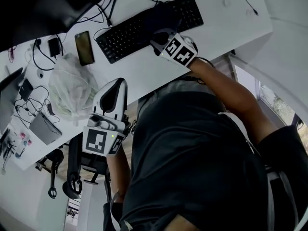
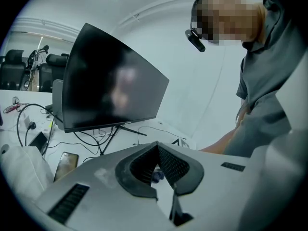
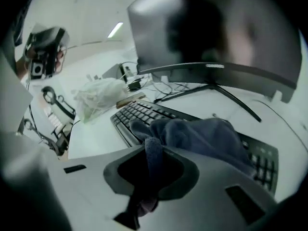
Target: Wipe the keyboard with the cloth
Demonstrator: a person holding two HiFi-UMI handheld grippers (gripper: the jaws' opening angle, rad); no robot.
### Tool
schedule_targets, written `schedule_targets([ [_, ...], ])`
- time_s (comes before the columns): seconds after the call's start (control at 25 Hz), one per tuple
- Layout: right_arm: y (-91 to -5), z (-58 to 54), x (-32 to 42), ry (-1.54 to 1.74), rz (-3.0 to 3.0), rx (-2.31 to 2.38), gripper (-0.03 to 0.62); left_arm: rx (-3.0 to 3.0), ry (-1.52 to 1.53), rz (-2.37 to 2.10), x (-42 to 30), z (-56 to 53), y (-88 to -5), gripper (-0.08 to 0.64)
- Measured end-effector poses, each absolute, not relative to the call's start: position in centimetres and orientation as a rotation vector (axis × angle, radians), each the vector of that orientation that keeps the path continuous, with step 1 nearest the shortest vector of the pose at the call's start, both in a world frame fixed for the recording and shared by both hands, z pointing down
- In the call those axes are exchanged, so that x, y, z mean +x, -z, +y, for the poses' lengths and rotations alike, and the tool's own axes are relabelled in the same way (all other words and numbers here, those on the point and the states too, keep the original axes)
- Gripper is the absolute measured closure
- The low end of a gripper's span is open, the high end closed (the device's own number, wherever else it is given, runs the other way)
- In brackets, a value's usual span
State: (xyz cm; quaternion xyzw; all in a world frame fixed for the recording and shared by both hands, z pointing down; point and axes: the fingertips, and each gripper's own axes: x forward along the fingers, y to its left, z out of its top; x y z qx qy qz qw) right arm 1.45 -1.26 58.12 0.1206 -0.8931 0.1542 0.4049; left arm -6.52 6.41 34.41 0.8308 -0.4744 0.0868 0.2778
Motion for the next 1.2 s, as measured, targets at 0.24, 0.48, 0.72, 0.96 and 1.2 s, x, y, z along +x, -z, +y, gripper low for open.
schedule_targets([
  [0.24,-56.8,-8.3,18.8,-0.482,-2.127,0.669,0.546,2.245,-0.219,-1.275,-4.6,6.1,-34.4,0.558],
  [0.48,-55.4,-8.2,16.5,-0.387,-2.166,0.666,0.546,2.270,-0.237,-1.252,-2.1,5.6,-34.2,0.558],
  [0.72,-57.3,-8.1,17.8,-0.411,-2.177,0.649,0.546,2.266,-0.261,-1.262,-0.6,5.8,-33.7,0.558],
  [0.96,-56.0,-12.3,29.8,-0.498,-2.019,0.993,0.546,2.238,-0.263,-1.312,-0.5,7.2,-34.2,0.558],
  [1.2,-48.7,-13.4,27.0,-0.619,-2.281,1.019,0.546,2.180,-0.312,-1.285,0.2,8.9,-37.8,0.558],
])
